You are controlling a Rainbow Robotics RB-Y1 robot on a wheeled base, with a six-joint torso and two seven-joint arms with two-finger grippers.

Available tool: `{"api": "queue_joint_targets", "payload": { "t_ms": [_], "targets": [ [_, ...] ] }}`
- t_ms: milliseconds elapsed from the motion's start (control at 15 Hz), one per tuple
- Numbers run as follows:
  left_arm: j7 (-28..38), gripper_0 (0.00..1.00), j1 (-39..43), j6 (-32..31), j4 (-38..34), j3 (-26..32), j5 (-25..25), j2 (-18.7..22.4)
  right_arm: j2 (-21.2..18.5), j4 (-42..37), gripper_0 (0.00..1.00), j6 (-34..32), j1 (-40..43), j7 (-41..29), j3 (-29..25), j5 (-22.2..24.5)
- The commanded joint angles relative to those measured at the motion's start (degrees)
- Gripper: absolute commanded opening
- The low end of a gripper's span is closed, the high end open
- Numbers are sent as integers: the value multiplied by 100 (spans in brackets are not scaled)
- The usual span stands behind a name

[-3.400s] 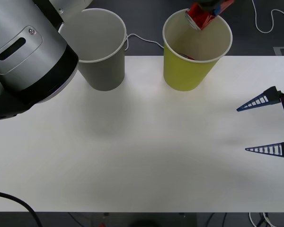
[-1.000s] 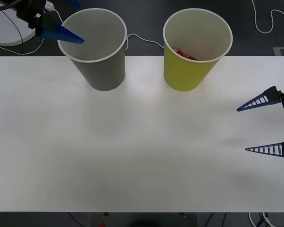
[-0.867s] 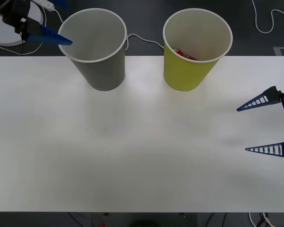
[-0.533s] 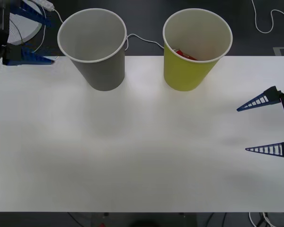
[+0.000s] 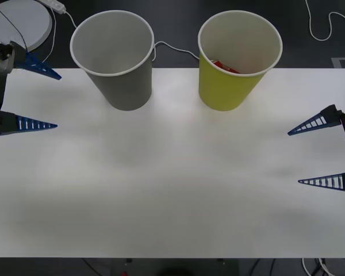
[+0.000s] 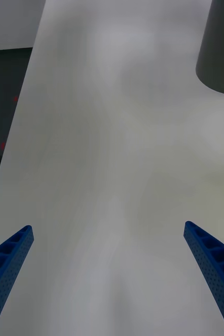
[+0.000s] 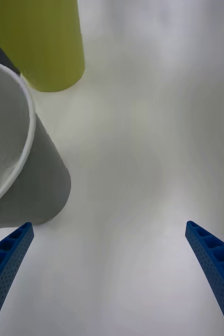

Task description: Put the can into the green bin and the plastic bottle into the gray bin

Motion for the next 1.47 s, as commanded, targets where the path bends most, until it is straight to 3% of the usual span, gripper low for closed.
{"api": "queue_joint_targets", "payload": {
  "t_ms": [67, 400, 1133, 1467],
  "targets": [
    [-310, 100, 405, 1, -195, 114, 72, -2, 0, 0, 100, 0, 0, 0, 0, 0],
    [-1109, 100, 897, 1, -186, 105, 81, -81, 0, 0, 100, 0, 0, 0, 0, 0],
    [-1347, 100, 1204, 1, -177, 96, -482, -1100, 0, 0, 100, 0, 0, 0, 0, 0],
    [-1320, 100, 1204, 1, -177, 105, -569, -1197, 0, 0, 100, 0, 0, 0, 0, 0]
  ]
}}
